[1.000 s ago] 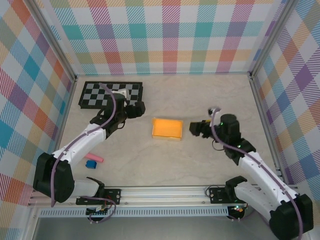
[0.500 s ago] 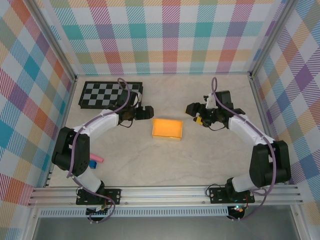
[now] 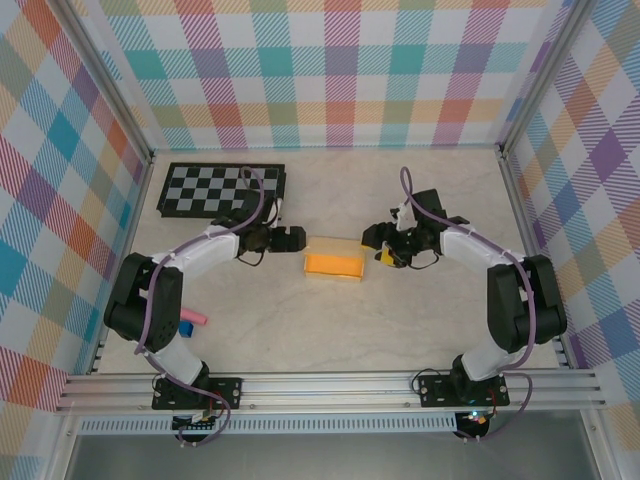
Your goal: Fold the paper box
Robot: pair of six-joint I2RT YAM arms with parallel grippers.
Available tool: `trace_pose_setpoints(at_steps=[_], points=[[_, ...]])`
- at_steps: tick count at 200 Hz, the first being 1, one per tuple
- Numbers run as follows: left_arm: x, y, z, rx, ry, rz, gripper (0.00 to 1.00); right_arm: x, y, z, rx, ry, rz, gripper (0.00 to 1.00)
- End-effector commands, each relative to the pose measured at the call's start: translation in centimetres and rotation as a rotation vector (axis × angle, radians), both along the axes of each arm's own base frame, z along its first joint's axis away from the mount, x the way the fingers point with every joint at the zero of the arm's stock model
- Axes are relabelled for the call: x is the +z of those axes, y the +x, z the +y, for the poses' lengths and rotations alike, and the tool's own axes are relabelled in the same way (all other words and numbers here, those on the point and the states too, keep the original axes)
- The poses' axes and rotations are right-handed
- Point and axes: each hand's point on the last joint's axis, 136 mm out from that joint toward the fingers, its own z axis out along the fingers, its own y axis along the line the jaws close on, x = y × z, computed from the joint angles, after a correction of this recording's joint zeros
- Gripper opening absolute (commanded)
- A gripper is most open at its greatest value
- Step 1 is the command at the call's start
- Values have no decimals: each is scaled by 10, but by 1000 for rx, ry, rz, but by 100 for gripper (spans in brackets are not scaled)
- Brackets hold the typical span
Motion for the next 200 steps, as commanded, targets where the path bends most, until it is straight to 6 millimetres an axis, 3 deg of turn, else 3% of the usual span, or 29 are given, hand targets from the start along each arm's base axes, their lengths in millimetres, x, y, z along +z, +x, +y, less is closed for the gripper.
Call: trace_pose_setpoints(at_steps=[1, 48, 113, 147, 200], points=[[-19, -11, 1, -19, 34, 39, 95, -18, -8, -3, 13, -30, 34, 68], [-39, -23, 1, -2, 46, 99, 93, -40, -10, 0, 34, -65, 56, 55], [-46, -33, -7, 10, -12, 123, 93, -64, -19, -6, 56, -193, 68, 50], [-19, -32, -4, 17, -45, 33, 96, -73, -19, -12, 89, -305, 40, 48], [25, -17, 9, 53, -98, -85, 100, -75, -15, -9, 99, -326, 12, 47]])
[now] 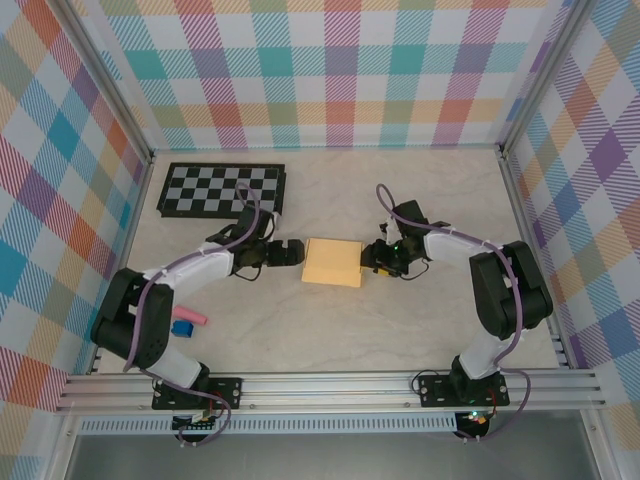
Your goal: Fold the paper box
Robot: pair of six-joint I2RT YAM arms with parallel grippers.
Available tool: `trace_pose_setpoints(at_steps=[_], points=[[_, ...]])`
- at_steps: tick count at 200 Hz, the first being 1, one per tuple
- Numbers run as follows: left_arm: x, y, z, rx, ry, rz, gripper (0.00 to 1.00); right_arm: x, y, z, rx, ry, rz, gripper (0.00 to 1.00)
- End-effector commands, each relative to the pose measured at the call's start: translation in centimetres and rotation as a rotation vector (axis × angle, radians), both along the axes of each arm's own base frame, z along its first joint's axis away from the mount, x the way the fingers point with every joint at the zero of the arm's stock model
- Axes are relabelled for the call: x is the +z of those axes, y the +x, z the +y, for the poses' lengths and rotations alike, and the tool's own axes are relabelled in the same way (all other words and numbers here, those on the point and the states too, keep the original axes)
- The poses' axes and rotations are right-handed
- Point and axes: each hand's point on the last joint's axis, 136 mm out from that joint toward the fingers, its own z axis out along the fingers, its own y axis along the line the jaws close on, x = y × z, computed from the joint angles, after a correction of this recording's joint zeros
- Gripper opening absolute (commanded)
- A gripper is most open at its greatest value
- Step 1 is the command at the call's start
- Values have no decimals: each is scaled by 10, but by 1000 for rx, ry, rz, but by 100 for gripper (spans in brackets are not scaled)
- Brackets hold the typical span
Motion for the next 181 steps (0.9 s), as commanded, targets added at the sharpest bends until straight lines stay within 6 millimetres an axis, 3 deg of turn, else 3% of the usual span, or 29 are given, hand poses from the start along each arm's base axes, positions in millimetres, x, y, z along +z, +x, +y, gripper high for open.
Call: trace_pose_setpoints(at_steps=[1, 18, 56, 94, 141, 181], points=[[25, 12, 2, 20, -51, -73, 100, -14, -1, -8, 15, -86, 5, 47], [27, 13, -7, -22, -88, -67, 100, -16, 0, -10, 21, -105, -2, 46], [-20, 13, -12, -19, -26, 54, 94, -25, -1, -14, 39, -146, -3, 44], [-43, 6, -23, -52, 34, 91, 93, -20, 0, -10, 41, -130, -20, 45], [-59, -1, -19, -65, 96, 115, 93, 17, 11, 1, 33, -67, -76, 49], [-65, -3, -15, -73, 136, 126, 93, 41, 14, -6, 21, -94, -106, 57]])
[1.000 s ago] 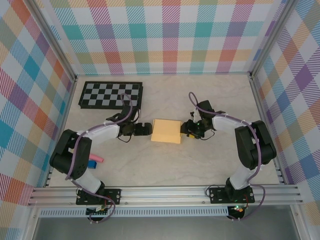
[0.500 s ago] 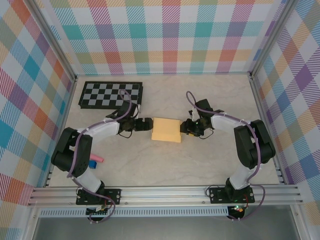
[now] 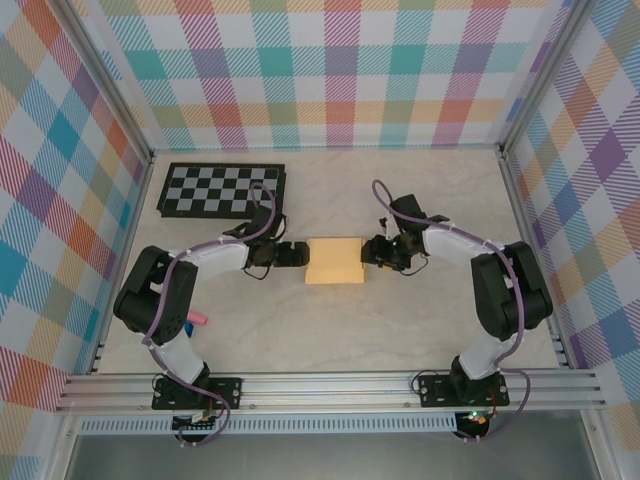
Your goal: Fold the paper box
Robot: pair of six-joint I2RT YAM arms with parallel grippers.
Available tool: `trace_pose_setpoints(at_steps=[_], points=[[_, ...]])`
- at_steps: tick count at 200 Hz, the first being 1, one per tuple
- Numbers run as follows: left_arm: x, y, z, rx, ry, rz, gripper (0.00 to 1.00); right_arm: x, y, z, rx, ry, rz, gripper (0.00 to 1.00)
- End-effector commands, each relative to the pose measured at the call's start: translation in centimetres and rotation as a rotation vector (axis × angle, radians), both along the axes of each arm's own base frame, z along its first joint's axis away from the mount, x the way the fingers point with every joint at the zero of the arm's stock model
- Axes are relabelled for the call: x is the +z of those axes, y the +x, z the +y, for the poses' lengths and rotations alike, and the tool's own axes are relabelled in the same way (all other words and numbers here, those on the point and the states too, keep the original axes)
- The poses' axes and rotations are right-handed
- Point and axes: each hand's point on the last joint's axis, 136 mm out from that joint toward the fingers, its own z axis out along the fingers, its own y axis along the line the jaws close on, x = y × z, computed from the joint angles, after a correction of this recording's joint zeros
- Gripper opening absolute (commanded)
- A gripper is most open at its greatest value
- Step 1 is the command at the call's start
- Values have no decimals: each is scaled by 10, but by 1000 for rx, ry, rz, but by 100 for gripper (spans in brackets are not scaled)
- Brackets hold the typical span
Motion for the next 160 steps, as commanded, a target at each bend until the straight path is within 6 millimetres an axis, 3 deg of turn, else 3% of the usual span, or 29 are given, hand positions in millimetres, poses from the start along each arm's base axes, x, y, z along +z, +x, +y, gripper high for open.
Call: trace_pose_setpoints(at_steps=[1, 18, 88, 121, 160], points=[[-19, -15, 0, -47, 68, 57, 92, 30, 3, 2, 9, 8, -44, 57], [-20, -15, 1, -47, 78, 57, 92, 38, 1, 9, 51, 42, -46, 59], [-15, -10, 0, -54, 95, 51, 93, 44, 6, 0, 46, 37, -64, 60], [0, -6, 1, -54, 101, 33, 94, 47, 6, 2, 37, 171, -15, 60], [33, 4, -5, -51, 69, -21, 95, 59, 5, 14, 61, 352, 35, 62]])
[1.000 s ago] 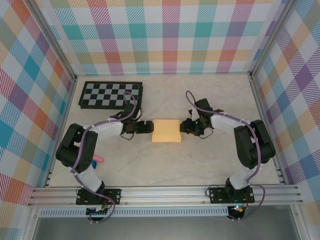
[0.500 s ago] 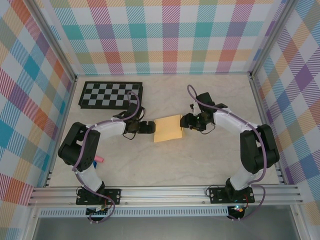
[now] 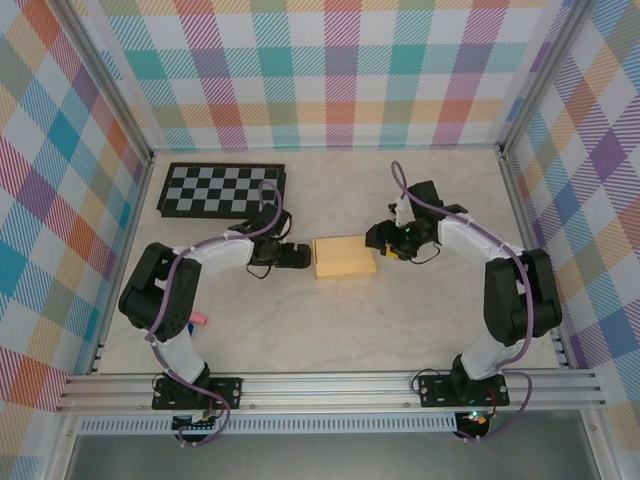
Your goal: Fold the paper box
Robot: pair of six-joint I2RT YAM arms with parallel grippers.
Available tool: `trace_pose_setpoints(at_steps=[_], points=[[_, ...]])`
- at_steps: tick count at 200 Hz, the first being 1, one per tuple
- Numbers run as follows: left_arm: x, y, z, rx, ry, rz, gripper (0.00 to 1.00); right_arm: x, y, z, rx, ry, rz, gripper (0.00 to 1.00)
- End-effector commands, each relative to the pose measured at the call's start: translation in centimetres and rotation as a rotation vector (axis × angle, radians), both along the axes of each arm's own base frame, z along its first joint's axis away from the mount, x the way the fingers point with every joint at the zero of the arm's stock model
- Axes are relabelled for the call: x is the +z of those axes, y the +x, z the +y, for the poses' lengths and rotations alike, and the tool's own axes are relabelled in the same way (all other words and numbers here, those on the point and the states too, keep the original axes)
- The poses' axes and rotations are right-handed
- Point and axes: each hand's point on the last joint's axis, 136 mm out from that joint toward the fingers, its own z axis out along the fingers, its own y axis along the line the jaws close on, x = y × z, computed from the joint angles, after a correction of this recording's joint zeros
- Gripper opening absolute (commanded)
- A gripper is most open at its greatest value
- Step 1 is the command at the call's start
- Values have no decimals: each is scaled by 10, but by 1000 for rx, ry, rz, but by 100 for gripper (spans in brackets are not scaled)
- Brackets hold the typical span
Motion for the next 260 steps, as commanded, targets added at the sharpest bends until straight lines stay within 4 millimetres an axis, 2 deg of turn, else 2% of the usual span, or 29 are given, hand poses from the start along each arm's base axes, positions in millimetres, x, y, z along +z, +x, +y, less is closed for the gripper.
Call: trace_pose_setpoints(at_steps=[1, 50, 73, 110, 151, 190, 214, 260], points=[[32, 7, -5, -15, -12, -58, 95, 10, -8, 16, 60, 151, 36, 62], [64, 13, -11, -19, -64, -109, 96, -20, -12, 0, 75, 2, 69, 63], [66, 12, -23, -38, -129, -98, 96, -31, -13, -7, 76, -47, 76, 63], [39, 7, -38, -58, -131, -46, 96, -53, -16, -10, 82, -114, 101, 62], [7, -4, -36, -69, -81, 12, 95, -76, -21, -6, 80, -132, 136, 57], [-5, -12, -35, -76, -79, 48, 92, -77, -23, 7, 97, -80, 123, 49], [5, -6, -48, -93, -145, 20, 88, -73, -22, 16, 114, -37, 108, 43], [10, -8, -54, -113, -169, 24, 85, -64, -19, 24, 114, 18, 101, 42]])
